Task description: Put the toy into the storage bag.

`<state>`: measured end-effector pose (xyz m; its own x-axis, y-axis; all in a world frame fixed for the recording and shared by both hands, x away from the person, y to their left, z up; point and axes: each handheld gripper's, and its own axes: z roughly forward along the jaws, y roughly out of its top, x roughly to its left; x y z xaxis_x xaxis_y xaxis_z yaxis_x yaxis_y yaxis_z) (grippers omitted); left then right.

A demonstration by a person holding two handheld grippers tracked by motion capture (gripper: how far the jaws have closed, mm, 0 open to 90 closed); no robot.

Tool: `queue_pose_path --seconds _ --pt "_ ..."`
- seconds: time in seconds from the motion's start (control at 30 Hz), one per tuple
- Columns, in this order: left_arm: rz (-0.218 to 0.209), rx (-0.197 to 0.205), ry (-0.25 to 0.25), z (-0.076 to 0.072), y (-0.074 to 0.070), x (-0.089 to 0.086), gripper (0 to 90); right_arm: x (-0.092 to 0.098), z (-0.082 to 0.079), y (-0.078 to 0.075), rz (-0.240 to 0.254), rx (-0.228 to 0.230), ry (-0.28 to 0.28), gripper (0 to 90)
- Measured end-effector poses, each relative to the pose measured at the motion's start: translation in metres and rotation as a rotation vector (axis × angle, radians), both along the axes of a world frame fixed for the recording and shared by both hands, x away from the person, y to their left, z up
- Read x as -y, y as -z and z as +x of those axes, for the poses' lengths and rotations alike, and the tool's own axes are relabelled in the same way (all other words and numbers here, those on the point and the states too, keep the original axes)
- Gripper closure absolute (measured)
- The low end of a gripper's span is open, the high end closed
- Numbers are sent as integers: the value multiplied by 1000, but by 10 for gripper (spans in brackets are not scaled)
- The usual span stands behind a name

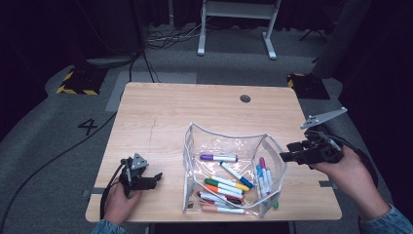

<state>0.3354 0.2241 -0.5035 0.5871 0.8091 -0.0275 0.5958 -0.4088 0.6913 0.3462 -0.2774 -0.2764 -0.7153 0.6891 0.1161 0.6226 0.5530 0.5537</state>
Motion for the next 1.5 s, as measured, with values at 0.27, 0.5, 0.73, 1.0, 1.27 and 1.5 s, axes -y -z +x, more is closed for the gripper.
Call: queue_pose_path --seconds 0.27,0.5,0.73,1.0,1.27,1.5 --pt "0 -2 -1 0 0 0 214 30 3 16 17 19 97 493" --pt "0 -1 -1 0 0 0 214 40 10 52 -2 27 147 491" --pt "0 -1 -1 0 0 0 214 38 16 110 -24 -56 156 491" --pt "0 0 0 0 0 0 214 30 17 150 -32 -108 146 484" --pt "1 -1 -1 0 0 0 214 19 16 179 -30 -166 128 492" --pt "1 0 0 0 0 0 214 19 16 191 -84 -163 139 543"
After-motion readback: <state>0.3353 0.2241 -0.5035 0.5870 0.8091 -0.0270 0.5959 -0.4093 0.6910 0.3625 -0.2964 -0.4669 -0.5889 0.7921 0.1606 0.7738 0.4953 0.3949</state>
